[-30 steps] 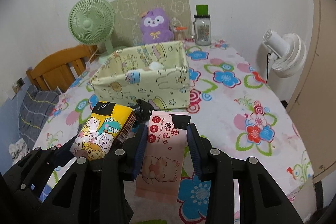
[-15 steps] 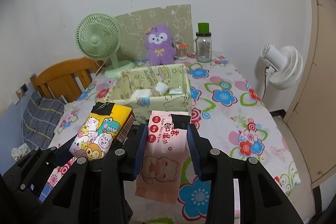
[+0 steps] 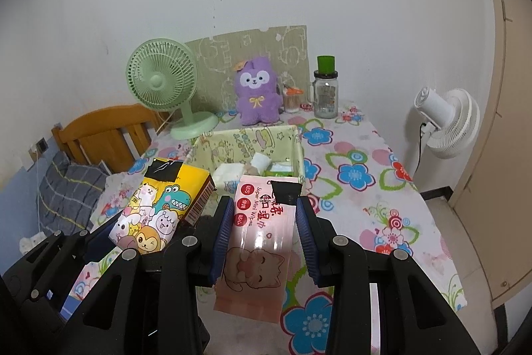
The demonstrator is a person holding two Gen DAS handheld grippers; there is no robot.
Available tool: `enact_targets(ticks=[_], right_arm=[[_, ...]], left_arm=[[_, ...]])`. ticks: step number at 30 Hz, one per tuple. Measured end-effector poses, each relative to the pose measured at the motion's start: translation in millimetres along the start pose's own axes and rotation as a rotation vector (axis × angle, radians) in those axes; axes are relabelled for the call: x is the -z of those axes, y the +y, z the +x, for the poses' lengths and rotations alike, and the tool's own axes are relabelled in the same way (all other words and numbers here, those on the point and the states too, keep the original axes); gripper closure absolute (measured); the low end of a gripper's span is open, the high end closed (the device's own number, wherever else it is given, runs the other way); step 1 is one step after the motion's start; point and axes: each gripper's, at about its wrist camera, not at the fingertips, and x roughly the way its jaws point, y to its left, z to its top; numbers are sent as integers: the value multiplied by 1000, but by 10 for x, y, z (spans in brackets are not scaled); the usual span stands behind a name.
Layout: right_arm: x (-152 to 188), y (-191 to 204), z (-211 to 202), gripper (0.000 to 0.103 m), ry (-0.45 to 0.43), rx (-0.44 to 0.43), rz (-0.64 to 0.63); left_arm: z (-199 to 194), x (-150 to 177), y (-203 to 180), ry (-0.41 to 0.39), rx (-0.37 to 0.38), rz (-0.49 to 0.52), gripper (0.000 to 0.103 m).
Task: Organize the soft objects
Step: 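Carry the tissue pack with the left gripper while the right gripper carries the pink packet over the basket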
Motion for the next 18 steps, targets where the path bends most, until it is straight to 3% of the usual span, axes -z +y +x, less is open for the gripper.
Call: enact_targets(ticks=[18], right_arm=[[-339, 1, 462, 61, 13, 10, 1]], left_arm=[[453, -310, 97, 13, 22, 3, 54]])
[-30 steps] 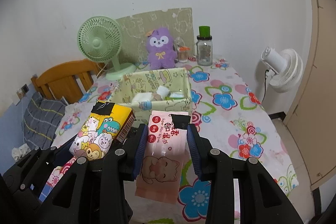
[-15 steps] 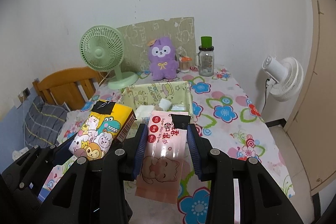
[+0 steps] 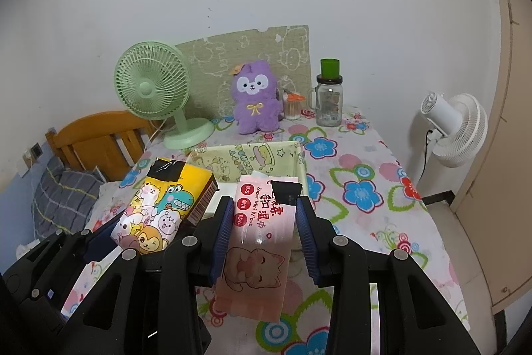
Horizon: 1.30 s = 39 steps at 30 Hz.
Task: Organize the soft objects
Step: 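Carry the tissue pack with the left gripper while the right gripper carries the pink packet over the basket, then open the left gripper over the basket while the right gripper releases the pink packet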
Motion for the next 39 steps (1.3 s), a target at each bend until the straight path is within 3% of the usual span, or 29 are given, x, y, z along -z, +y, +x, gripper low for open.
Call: enact_targets(ticks=[20, 31, 33, 39], right_arm=[[-407, 3, 647, 61, 9, -27, -21], [-473, -38, 1070, 62, 44, -56, -16], [-493, -32, 1142, 70, 50, -62, -24], [-511, -9, 1345, 70, 72, -87, -34]], left_arm=[[603, -359, 164, 6, 3, -16, 53], [987, -413, 222, 43, 2, -44, 53], [1061, -424, 254, 49, 9, -54, 52], [1253, -420, 338, 70, 3, -81, 51]])
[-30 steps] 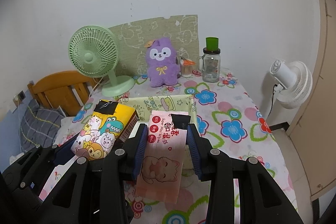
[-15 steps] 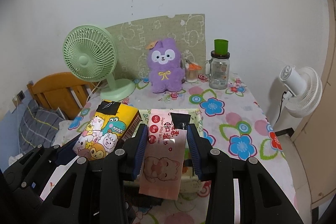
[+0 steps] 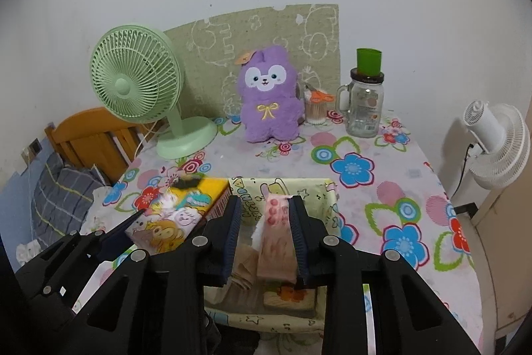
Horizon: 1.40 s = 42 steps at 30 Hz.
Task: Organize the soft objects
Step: 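Open the left gripper over the basket while the right gripper releases the pink packet, then withdraw both grippers from the basket toward the black bag and grey pouch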
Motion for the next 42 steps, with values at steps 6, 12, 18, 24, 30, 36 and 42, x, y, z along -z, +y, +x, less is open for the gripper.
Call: enact_targets(ticks=[6, 12, 18, 24, 30, 36, 42], right_arm=[[28, 11, 165, 70, 30, -28, 10], [58, -17, 257, 38, 42, -23, 20], [84, -78, 281, 23, 29, 11, 30], [102, -175, 281, 17, 41, 23, 53], [107, -221, 195, 16, 32, 30, 54], [120, -225, 12, 16, 4, 26, 55], [155, -206, -189, 15, -20, 20, 56]], left_arm=[[155, 27, 68, 34, -5, -12, 51], [281, 43, 81, 59, 3, -13, 48], [348, 58, 40, 70, 23, -3, 8], [394, 52, -40, 86, 37, 14, 1], [328, 40, -117, 73, 33, 35, 0], [169, 40, -176, 44, 26, 47, 0], [-27, 70, -213, 18, 17, 56, 0]])
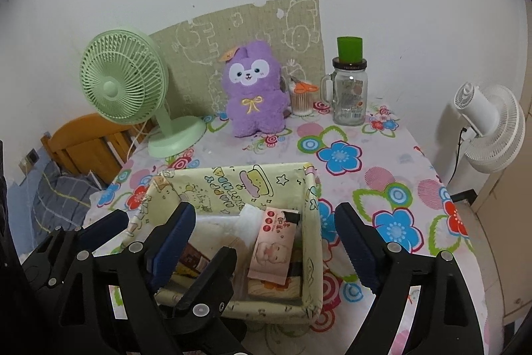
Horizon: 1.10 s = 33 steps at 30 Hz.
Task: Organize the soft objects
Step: 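Withdraw both grippers from the basket toward the black bag and grey pouch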
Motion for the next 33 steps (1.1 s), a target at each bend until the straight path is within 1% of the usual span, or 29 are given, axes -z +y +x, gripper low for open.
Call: enact_targets(ticks=[13, 18, 33], right_arm=[[104, 83, -469, 15, -58, -12, -15], [159, 109, -647, 10, -84, -8, -15], [387, 188, -1141, 9, -138, -1, -24]], left_arm=[[-466, 124, -61, -70, -15, 3, 0], [-620, 180, -81, -88, -19, 3, 0], [-1089, 433, -153, -144, -20, -1, 0]])
